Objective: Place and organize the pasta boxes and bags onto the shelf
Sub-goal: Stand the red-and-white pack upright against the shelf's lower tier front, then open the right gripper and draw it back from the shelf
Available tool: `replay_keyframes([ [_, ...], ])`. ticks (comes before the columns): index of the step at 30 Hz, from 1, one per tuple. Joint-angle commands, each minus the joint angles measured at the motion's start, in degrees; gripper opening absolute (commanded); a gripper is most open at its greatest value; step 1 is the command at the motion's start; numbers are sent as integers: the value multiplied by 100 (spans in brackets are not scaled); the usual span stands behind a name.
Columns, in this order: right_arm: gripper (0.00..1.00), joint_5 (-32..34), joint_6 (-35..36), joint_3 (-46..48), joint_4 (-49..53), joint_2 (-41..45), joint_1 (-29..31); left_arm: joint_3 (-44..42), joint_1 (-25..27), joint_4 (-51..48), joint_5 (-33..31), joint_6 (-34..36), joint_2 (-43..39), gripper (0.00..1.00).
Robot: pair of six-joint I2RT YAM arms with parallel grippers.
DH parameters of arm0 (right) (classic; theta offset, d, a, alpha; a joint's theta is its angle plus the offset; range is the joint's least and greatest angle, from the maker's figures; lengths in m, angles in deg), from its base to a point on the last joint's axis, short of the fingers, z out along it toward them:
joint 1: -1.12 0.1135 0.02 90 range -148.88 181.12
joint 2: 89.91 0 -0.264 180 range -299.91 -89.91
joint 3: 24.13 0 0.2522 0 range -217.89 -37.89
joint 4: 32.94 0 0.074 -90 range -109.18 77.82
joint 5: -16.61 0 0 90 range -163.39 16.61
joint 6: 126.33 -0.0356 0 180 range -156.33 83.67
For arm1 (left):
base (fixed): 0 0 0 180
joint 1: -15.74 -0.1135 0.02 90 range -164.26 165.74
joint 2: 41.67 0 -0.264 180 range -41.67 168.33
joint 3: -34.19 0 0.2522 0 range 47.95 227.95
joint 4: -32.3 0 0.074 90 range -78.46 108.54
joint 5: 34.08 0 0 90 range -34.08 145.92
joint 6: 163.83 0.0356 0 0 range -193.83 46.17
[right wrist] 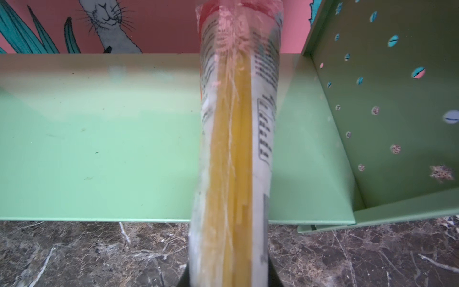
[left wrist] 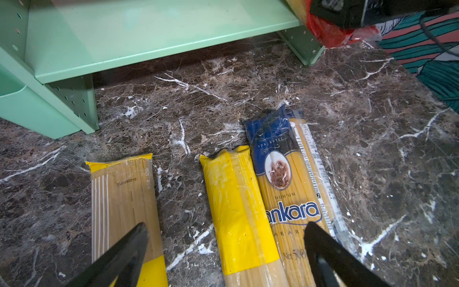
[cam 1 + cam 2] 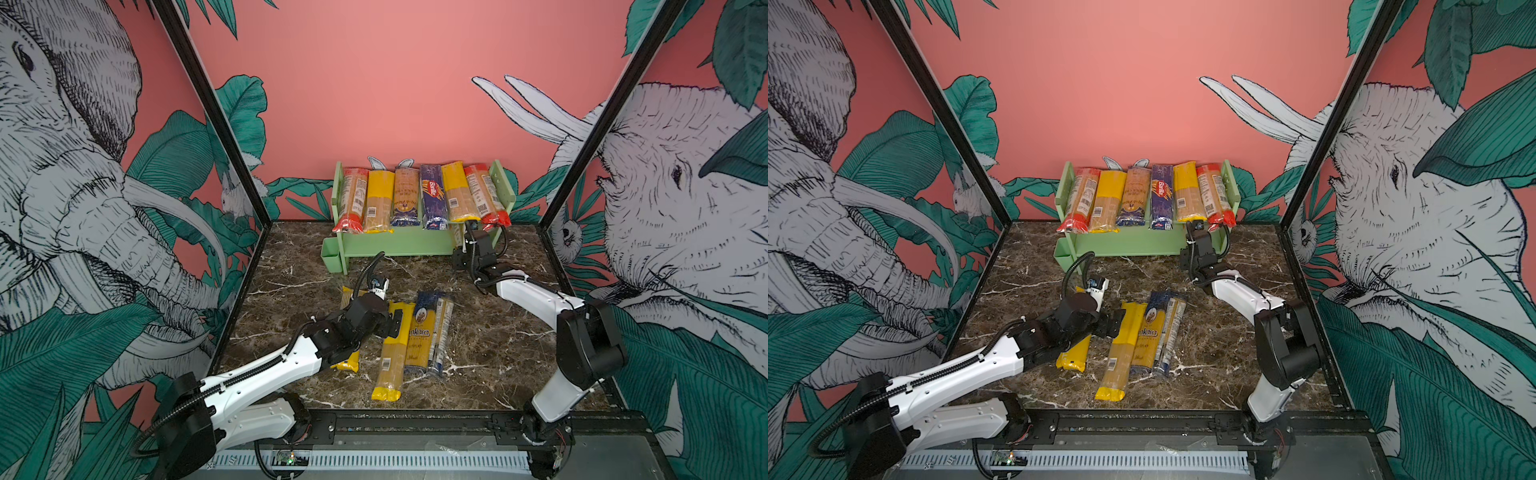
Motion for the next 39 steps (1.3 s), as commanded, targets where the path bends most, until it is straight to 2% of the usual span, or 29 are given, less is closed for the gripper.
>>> replay_keyframes([
  [1, 0, 278, 103, -60, -835, 262, -201, -5, 25, -32, -15, -112, -191, 98],
  [4, 0, 226, 181, -236, -742, 184, -257, -22, 23, -61, -40, -147, -233, 98],
  [5, 5, 183, 186, -307, -662, 140, -269, -18, 25, -66, -40, -157, -247, 99],
  [7, 30, 143, 171, -448, -515, 72, -284, -22, 25, -84, -35, -189, -266, 98],
  [10, 57, 39, 108, -415, -514, 69, -281, -36, 29, -123, -35, -218, -323, 98],
  [16, 80, 75, 31, -222, -457, 197, -282, -40, 34, -302, -112, -217, -499, 98],
  [20, 88, 54, -28, -103, -399, 383, -284, -119, 34, -367, -154, -278, -683, 98],
  [25, 92, 9, -126, 33, -215, 697, -281, -206, 42, -432, -145, -354, -883, 98],
  [39, 94, -244, -834, 962, 596, 1910, -222, -497, 64, -650, -193, -504, -1473, 99],
])
